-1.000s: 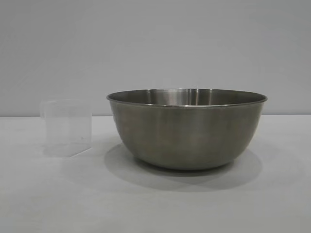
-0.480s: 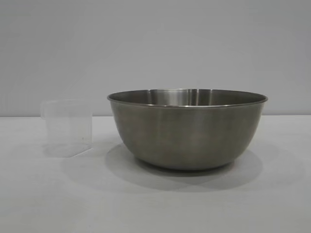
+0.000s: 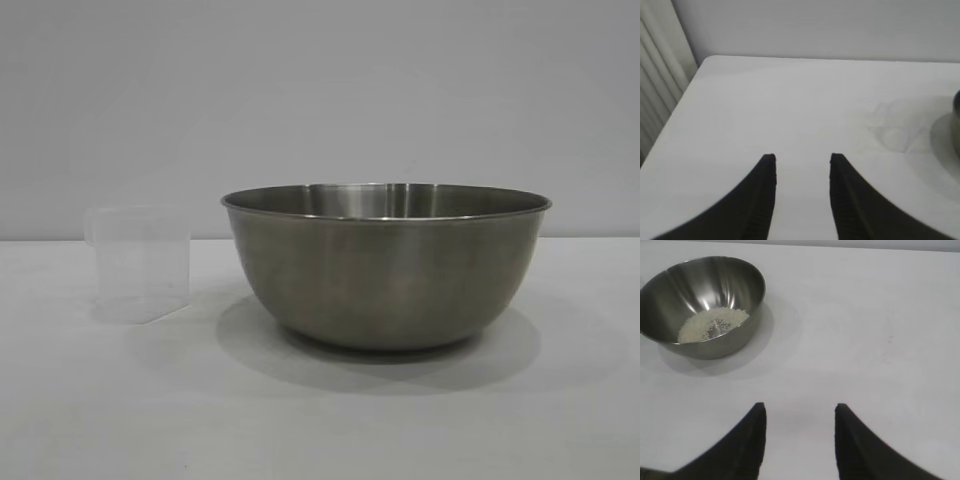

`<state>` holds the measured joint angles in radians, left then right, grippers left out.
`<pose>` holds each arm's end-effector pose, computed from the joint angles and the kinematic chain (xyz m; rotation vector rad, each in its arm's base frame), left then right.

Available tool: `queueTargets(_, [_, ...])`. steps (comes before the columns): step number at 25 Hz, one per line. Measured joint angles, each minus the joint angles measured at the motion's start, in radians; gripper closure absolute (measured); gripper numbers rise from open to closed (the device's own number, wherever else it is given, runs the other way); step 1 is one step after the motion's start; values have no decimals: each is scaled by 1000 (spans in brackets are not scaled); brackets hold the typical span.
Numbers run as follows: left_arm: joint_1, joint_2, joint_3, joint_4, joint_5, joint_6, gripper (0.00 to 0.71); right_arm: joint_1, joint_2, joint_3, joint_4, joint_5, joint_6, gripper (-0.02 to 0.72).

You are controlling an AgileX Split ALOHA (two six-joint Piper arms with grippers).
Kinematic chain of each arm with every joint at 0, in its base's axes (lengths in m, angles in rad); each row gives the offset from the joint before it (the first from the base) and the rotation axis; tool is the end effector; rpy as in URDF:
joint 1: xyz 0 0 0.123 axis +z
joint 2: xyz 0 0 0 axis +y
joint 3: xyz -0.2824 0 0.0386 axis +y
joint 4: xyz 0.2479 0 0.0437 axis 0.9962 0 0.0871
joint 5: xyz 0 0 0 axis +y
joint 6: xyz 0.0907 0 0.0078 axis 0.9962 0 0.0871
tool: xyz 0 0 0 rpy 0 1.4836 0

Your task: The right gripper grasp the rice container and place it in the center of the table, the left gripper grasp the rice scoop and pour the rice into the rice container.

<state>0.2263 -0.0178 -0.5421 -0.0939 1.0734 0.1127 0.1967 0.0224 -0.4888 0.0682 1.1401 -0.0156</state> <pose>-0.0116 -0.0104 0.2878 -0.1049 1.9925 0.1072 -0.0051 0.0047 0.2681 -0.2341 2.1484 0.1879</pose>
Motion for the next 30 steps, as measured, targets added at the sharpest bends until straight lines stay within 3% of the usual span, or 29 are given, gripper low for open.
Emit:
queueTargets(5, [0, -1, 11, 36, 85, 5, 494, 0, 0, 0, 0, 0, 0, 440])
queueTargets(30, [0, -1, 57, 42, 51, -30, 494, 0, 0, 0, 0, 0, 0, 440])
